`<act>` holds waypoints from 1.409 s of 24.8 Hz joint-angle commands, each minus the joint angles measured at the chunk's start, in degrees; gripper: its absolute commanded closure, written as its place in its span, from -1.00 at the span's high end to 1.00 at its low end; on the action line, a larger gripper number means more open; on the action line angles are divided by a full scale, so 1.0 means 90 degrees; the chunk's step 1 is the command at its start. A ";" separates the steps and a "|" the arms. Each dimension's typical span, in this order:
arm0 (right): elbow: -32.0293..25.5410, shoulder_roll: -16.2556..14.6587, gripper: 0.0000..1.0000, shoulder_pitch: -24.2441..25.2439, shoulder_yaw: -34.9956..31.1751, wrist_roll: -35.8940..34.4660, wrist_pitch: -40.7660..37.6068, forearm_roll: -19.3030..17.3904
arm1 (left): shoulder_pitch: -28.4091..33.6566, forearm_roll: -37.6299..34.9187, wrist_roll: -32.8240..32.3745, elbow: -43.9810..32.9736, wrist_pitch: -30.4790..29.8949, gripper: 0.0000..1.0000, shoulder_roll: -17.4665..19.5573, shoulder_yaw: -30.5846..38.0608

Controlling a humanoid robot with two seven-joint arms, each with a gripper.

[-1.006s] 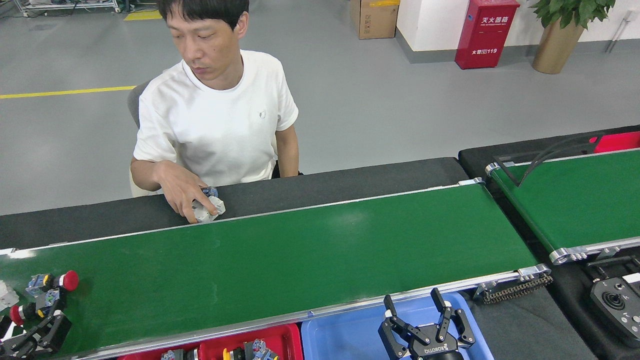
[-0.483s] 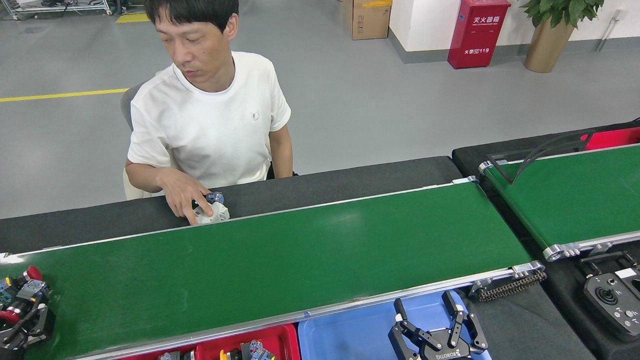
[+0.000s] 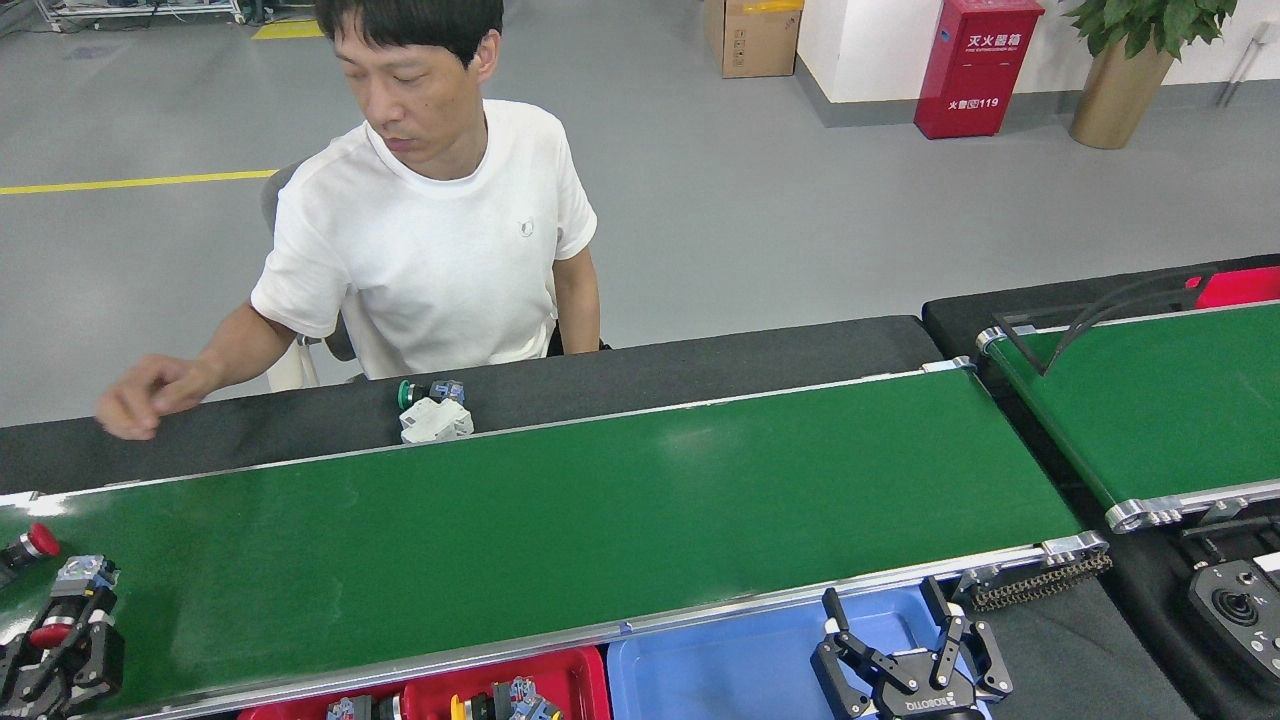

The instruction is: Pick switch part from conveyor to tray

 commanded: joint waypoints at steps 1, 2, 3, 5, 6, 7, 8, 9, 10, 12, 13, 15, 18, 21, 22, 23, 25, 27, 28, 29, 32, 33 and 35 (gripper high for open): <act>-0.0092 -0.0049 0.97 -0.0022 -0.0184 -0.0057 -0.0042 -0.0130 | 0.0423 -0.0005 0.0033 -0.0704 -0.0226 -0.88 -0.0222 -0.0034; -0.0092 -0.0069 0.97 -0.0022 -0.0252 -0.0057 -0.0052 -0.0199 | 0.0677 -0.0034 0.0033 -0.1016 -0.0362 -0.87 -0.0379 -0.0122; -0.0092 -0.0088 0.97 -0.0022 -0.0272 -0.0057 -0.0101 -0.0228 | 0.0911 -0.0092 0.0023 -0.1338 -0.0489 -0.87 -0.0555 -0.0249; -0.0092 -0.0176 0.97 -0.0022 -0.0340 -0.0057 -0.0140 -0.0248 | 0.1292 -0.0356 0.0033 -0.1758 -0.0646 -0.86 -0.0721 -0.0532; -0.0092 -0.0186 0.97 -0.0022 -0.0418 -0.0057 -0.0160 -0.0248 | 0.1448 -0.0493 0.0043 -0.1885 -0.0733 -0.84 -0.0769 -0.0659; -0.0092 -0.0186 0.97 -0.0022 -0.0457 -0.0057 -0.0218 -0.0248 | 0.1527 -0.0581 0.0043 -0.1963 -0.0812 -0.81 -0.0818 -0.0796; -0.0092 -0.0186 0.97 -0.0022 -0.0477 -0.0057 -0.0287 -0.0248 | 0.1556 -0.0678 0.0053 -0.2002 -0.0880 -0.79 -0.0877 -0.0971; -0.0092 -0.0186 0.97 -0.0022 -0.0477 -0.0057 -0.0306 -0.0248 | 0.1566 -0.0737 0.0053 -0.2012 -0.0919 -0.77 -0.0896 -0.1089; -0.0092 -0.0196 0.97 -0.0012 -0.0477 -0.0057 -0.0326 -0.0248 | 0.1566 -0.0844 0.0053 -0.2012 -0.0948 -0.70 -0.0906 -0.1235; -0.0092 -0.0196 0.97 -0.0012 -0.0477 -0.0057 -0.0335 -0.0248 | 0.1566 -0.0991 0.0053 -0.2012 -0.1007 -0.13 -0.0877 -0.1421; -0.0092 -0.0186 0.97 -0.0012 -0.0477 -0.0057 -0.0326 -0.0248 | 0.1595 -0.1030 0.0062 -0.2012 -0.1036 0.37 -0.0877 -0.1499; -0.0082 -0.0166 0.97 -0.0022 -0.0477 -0.0057 -0.0335 -0.0248 | 0.1654 -0.1040 0.0062 -0.2002 -0.1066 0.79 -0.0906 -0.1518; -0.0082 -0.0166 0.97 -0.0012 -0.0477 -0.0057 -0.0326 -0.0248 | 0.1654 -0.0972 0.0072 -0.1983 -0.1085 1.00 -0.0974 -0.1450; -0.0072 -0.0166 0.97 -0.0012 -0.0477 -0.0047 -0.0326 -0.0248 | 0.1634 -0.0708 0.0072 -0.1973 -0.1085 1.00 -0.1219 -0.1196; -0.0072 -0.0166 0.97 -0.0002 -0.0477 -0.0047 -0.0326 -0.0248 | 0.1644 -0.0571 0.0043 -0.1993 -0.1085 1.00 -0.1326 -0.1011; -0.0072 -0.0166 0.97 -0.0012 -0.0477 -0.0047 -0.0316 -0.0248 | 0.1624 -0.0454 0.0023 -0.2002 -0.1085 1.00 -0.1443 -0.0806; -0.0072 -0.0157 0.97 -0.0012 -0.0477 -0.0047 -0.0326 -0.0248 | 0.1546 -0.0405 0.0023 -0.1993 -0.1046 1.00 -0.1570 -0.0552; -0.0072 -0.0157 0.97 -0.0012 -0.0477 -0.0047 -0.0326 -0.0248 | 0.1517 -0.0347 -0.0016 -0.1973 -0.1046 1.00 -0.1599 -0.0181; -0.0072 -0.0166 0.97 -0.0002 -0.0477 -0.0057 -0.0326 -0.0248 | 0.1497 -0.0307 -0.0104 -0.1954 -0.1036 1.00 -0.1609 -0.0024; -0.0062 -0.0166 0.97 -0.0002 -0.0477 -0.0047 -0.0326 -0.0248 | 0.1449 -0.0210 -0.0231 -0.1944 -0.1027 1.00 -0.1609 0.0142; -0.0062 -0.0157 0.97 -0.0002 -0.0467 -0.0047 -0.0326 -0.0248 | 0.1244 -0.0024 -0.0406 -0.1885 -0.0958 1.00 -0.1609 0.0591; -0.0062 -0.0157 0.97 -0.0002 -0.0467 -0.0047 -0.0326 -0.0248 | 0.1204 -0.0024 -0.0416 -0.1856 -0.0919 1.00 -0.1609 0.0689; -0.0062 -0.0157 0.97 -0.0002 -0.0467 -0.0057 -0.0326 -0.0248 | 0.1038 -0.0024 -0.0436 -0.1729 -0.0773 1.00 -0.1599 0.0903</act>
